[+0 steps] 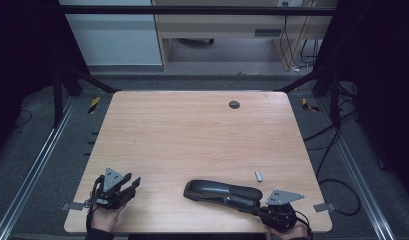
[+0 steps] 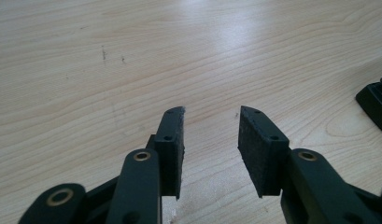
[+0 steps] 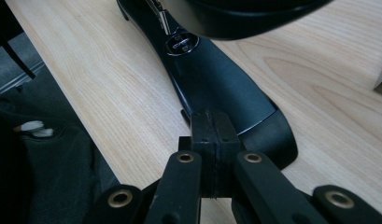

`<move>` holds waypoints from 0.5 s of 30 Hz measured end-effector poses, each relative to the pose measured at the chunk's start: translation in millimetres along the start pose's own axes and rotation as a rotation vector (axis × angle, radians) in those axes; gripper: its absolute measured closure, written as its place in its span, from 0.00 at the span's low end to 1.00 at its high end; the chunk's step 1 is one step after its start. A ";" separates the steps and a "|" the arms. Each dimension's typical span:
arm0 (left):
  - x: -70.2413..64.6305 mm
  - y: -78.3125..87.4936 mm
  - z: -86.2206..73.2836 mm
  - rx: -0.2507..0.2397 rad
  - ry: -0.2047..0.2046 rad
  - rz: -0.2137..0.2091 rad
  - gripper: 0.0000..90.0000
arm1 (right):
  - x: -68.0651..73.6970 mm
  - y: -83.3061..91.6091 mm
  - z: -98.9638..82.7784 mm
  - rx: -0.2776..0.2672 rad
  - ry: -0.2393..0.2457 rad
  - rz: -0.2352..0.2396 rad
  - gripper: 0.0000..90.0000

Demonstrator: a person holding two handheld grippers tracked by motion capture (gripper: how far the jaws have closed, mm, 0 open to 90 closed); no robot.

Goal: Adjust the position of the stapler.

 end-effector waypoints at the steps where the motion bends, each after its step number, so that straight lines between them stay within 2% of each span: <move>1: 0.1 -0.1 0.0 0.000 -0.002 0.000 0.67 | -0.1 -0.2 -0.5 0.006 0.001 0.003 1.00; 5: 0.4 -0.9 -0.5 0.005 -0.001 0.000 0.66 | 1.6 -2.4 -1.3 0.025 0.006 0.021 1.00; 8: 0.3 -0.9 -0.6 0.004 0.000 0.001 0.66 | 1.9 -4.1 -2.3 0.053 0.012 0.016 1.00; 15: 0.0 -1.5 -0.8 0.010 -0.007 -0.001 0.65 | 0.9 -3.4 -2.3 0.055 0.025 0.000 1.00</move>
Point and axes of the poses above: each handheld gripper's, and its own axes: y roughly backward along the jaws, z roughly out of its top, x roughly to its left, the point moved 2 cm from there along -y, roughly forward along the jaws, and after that the axes turned 1 degree about -x, right-handed, at the moved point
